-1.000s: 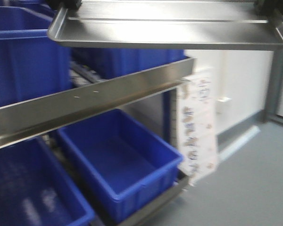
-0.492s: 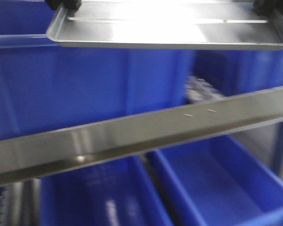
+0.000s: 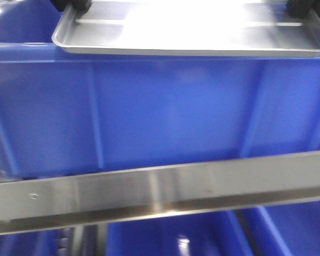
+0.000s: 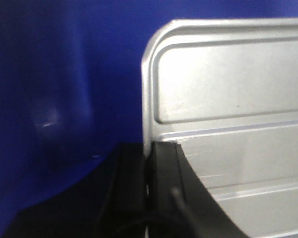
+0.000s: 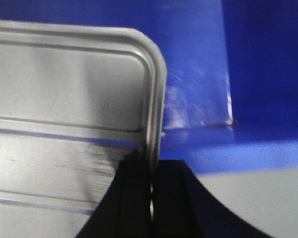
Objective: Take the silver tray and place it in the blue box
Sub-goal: 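Carry the tray with both grippers up to the blue bin, then move the held tray with both grippers over the blue bin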
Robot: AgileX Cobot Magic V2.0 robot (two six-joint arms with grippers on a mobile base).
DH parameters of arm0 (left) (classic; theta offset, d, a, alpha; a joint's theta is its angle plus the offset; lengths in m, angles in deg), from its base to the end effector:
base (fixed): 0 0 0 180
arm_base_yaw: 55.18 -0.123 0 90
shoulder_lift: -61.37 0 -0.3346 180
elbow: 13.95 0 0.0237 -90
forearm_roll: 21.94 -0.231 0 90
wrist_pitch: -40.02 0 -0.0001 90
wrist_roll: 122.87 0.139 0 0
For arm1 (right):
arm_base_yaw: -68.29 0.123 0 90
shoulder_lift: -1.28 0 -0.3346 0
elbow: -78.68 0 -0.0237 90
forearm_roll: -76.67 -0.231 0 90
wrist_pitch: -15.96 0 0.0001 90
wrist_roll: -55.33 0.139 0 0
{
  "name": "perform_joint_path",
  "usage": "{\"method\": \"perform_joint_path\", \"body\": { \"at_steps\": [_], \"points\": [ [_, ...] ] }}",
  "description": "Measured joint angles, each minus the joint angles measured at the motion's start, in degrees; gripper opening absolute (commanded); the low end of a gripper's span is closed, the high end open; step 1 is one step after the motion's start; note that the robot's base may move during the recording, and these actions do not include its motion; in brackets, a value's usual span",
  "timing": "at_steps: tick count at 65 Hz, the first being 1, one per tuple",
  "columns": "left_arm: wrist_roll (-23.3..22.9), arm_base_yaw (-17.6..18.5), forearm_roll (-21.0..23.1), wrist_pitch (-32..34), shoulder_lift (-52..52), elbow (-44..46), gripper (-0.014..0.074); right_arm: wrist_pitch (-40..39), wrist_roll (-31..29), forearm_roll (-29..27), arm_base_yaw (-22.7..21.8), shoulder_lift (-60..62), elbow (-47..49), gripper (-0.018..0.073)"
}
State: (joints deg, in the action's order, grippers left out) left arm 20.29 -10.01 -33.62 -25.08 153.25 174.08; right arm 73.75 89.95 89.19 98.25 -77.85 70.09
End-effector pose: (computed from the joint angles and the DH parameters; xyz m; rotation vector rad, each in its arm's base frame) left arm 0.2363 -0.2015 0.3892 0.2325 2.5772 -0.2671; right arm 0.2253 0.1004 0.3726 0.0277 2.5142 0.1810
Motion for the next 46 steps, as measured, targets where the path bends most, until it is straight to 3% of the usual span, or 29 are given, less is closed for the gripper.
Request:
{"method": "perform_joint_path", "body": {
  "at_steps": [46],
  "points": [
    [-0.32, 0.00, 0.20, 0.00, 0.00, 0.00, -0.0097, 0.00, 0.00, 0.00, 0.00, 0.00, 0.00, 0.0057]
  ]
}}
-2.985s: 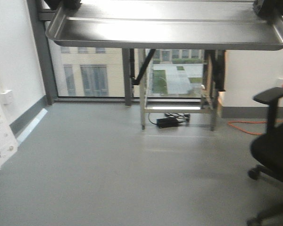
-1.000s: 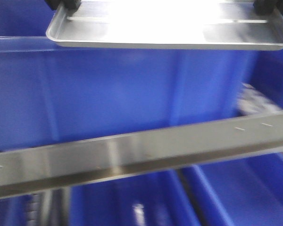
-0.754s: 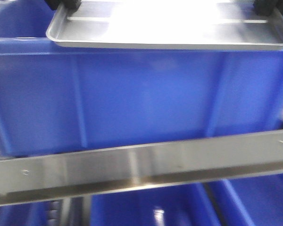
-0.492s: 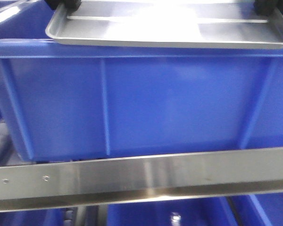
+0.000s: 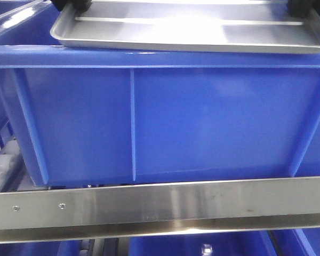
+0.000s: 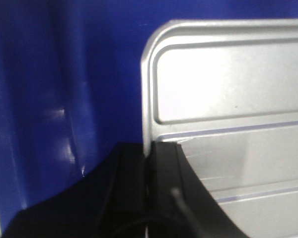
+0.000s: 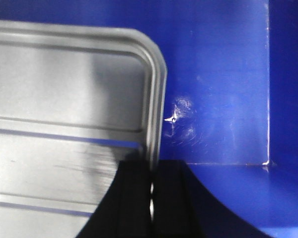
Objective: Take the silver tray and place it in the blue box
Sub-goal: 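Move the held tray with both grippers over the blue bin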
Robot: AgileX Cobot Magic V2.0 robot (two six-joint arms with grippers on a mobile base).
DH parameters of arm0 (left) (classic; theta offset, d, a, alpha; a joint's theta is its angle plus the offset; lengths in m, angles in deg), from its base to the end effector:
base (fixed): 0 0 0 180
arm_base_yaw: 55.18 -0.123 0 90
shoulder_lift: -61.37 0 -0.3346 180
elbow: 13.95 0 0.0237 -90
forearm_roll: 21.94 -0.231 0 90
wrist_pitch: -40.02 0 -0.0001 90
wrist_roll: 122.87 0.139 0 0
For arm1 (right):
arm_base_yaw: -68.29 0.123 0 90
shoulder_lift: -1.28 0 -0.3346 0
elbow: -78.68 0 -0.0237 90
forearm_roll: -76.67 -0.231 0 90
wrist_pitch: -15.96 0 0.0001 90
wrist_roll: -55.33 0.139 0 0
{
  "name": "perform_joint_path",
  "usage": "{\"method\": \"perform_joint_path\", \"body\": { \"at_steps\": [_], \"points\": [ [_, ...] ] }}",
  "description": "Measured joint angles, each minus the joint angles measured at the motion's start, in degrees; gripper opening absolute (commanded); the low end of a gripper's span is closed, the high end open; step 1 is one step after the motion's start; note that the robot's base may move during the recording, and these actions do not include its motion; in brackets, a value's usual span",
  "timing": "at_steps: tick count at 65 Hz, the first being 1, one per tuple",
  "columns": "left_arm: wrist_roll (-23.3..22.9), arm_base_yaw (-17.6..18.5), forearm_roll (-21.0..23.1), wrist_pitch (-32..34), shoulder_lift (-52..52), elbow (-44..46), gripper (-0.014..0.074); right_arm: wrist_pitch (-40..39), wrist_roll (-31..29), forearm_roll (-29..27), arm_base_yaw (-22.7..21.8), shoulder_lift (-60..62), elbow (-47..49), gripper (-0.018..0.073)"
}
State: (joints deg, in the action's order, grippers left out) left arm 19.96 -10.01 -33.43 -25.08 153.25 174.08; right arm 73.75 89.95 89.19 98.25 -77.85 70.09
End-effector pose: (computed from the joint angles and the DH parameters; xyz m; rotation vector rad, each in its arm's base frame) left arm 0.2360 -0.2017 0.3891 0.2246 2.5801 -0.2727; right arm 0.2253 0.1004 0.3726 0.0277 2.5142 0.1810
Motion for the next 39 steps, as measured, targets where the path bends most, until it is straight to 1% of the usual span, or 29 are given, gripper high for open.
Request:
{"method": "perform_joint_path", "body": {
  "at_steps": [39],
  "points": [
    [0.00, 0.00, 0.00, 0.00, 0.00, 0.00, -0.0097, 0.04, 0.00, 0.00, 0.00, 0.00, 0.00, 0.0057]
  ]
}}
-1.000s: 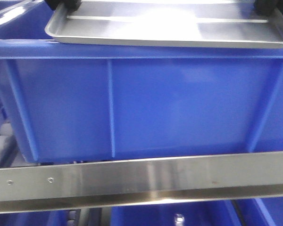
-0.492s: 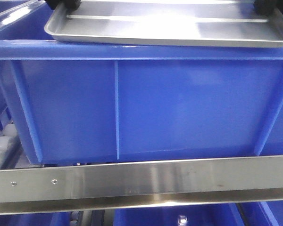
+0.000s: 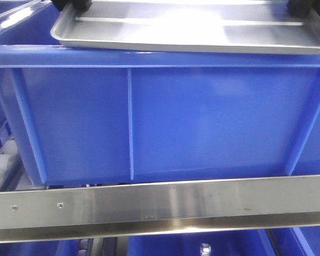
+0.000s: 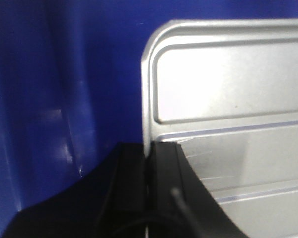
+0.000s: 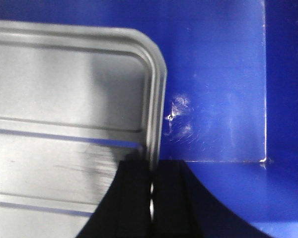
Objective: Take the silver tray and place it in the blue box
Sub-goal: 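Move the held tray with both grippers over the blue bin, then lower the tray into the blue bin and open both grippers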
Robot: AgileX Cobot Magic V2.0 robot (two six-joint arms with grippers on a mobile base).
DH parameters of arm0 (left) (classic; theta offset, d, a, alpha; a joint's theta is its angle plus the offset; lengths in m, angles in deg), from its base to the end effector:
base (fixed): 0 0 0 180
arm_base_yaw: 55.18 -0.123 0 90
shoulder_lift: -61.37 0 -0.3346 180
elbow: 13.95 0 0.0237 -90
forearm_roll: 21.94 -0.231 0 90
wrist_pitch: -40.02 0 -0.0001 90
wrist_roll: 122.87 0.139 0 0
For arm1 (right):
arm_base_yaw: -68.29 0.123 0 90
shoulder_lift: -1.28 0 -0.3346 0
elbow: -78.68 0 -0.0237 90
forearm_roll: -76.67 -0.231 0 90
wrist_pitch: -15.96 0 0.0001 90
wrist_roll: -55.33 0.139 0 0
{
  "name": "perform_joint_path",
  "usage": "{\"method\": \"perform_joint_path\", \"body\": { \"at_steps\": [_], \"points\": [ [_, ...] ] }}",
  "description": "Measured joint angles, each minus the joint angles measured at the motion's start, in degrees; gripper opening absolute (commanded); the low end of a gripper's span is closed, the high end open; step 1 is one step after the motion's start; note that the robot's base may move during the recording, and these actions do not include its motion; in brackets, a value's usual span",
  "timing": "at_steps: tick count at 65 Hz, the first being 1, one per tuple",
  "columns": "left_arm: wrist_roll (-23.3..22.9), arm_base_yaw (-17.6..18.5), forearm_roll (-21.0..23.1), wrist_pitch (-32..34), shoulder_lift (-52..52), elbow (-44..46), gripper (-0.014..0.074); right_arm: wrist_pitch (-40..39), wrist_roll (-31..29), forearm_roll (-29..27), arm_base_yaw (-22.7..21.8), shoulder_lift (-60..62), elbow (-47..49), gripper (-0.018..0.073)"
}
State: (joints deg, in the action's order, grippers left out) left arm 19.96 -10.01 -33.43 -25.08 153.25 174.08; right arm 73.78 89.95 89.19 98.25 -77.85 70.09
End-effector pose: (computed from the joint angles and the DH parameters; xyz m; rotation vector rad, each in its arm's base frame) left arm 0.2360 -0.2017 0.3891 0.2246 2.5801 -0.2727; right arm 0.2252 0.1004 0.3726 0.0278 2.5147 0.1807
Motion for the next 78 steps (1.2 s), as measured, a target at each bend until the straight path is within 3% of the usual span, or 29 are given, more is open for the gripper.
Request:
{"method": "perform_joint_path", "body": {
  "at_steps": [40, 52, 64, 78],
  "points": [
    [1.15, 0.00, -0.43, 1.26, 0.00, 0.44, -0.0097, 0.36, 0.00, 0.22, 0.00, 0.16, 0.71, 0.0057],
    [1.29, -0.10, -3.28, 6.60, 0.00, 1.90, -0.0097, 0.87, -1.52, 3.10, -0.11, 0.26, 6.40, 0.0057],
    [1.29, -1.29, -4.71, 12.81, 2.46, 3.05, -0.0097, 1.02, -2.89, 5.08, -2.95, -2.51, 10.93, 0.0057],
    [1.29, -3.58, -4.23, 16.75, 12.38, 5.94, -0.0096, -1.00, -4.82, 5.06, -7.78, -10.59, 11.34, 0.0057]
  ]
}}
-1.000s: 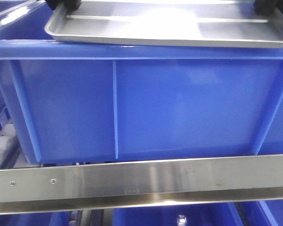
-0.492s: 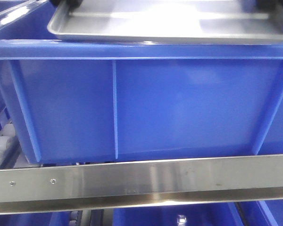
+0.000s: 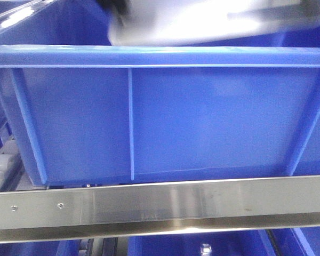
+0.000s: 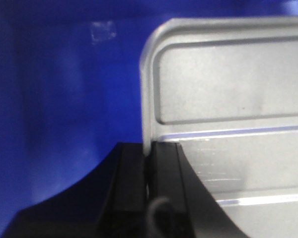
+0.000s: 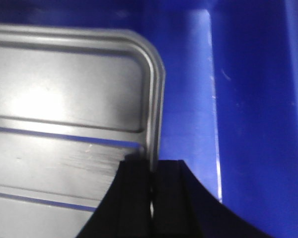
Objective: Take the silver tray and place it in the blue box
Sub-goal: 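Lower the tray into the blue bin and open both grippers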
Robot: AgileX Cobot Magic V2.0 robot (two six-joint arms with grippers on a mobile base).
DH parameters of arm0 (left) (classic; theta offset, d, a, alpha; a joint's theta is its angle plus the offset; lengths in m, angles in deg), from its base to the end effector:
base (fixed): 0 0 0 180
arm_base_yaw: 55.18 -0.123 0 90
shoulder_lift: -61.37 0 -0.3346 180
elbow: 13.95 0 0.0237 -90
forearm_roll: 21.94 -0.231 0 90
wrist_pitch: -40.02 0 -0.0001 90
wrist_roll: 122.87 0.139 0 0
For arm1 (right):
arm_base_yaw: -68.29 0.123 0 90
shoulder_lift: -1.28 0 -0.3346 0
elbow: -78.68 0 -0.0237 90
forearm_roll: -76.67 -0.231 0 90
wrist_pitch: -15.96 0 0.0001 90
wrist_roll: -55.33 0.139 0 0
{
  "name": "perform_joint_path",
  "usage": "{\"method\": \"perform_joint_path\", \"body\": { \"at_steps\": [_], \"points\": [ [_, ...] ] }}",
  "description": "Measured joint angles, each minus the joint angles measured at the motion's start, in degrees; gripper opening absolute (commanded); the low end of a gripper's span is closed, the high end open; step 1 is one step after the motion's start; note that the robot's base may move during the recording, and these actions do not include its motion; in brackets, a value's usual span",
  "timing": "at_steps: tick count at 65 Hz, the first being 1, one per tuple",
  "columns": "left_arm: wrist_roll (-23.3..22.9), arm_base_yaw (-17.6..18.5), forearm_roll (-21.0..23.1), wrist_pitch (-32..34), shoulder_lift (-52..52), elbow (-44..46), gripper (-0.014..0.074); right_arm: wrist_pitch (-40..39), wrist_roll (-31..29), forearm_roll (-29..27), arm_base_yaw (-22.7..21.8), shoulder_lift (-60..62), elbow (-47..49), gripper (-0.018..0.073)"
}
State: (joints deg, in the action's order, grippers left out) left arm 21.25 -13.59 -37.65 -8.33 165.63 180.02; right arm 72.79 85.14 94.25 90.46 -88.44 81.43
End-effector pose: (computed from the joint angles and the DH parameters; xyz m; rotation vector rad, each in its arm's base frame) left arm 0.3218 -0.2480 0.3693 0.2458 2.3882 -0.3088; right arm 0.2999 0.0842 0.3867 0.0597 2.4457 0.0050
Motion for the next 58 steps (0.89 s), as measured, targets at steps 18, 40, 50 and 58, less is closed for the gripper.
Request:
{"method": "perform_joint_path", "body": {
  "at_steps": [18, 40, 50, 58],
  "points": [
    [0.00, -1.89, 0.42, 1.47, 10.95, 3.54, -0.0090, -4.08, -0.29, -0.10, -2.82, -12.13, 0.00, 0.0057],
    [1.22, -2.48, -0.13, 0.77, 13.37, 3.69, 0.0276, -5.95, -0.88, 0.81, -2.82, -16.05, 0.31, 0.0236],
    [1.43, -2.48, -0.59, 0.88, 13.37, 3.69, 0.0428, -5.68, -1.22, 1.44, -2.91, -16.05, 0.31, 0.0510],
    [1.71, -2.48, -0.59, -0.71, 13.37, 5.06, 0.0433, -5.38, -1.26, 1.44, -2.91, -15.69, 0.31, 0.0622]
  ]
}}
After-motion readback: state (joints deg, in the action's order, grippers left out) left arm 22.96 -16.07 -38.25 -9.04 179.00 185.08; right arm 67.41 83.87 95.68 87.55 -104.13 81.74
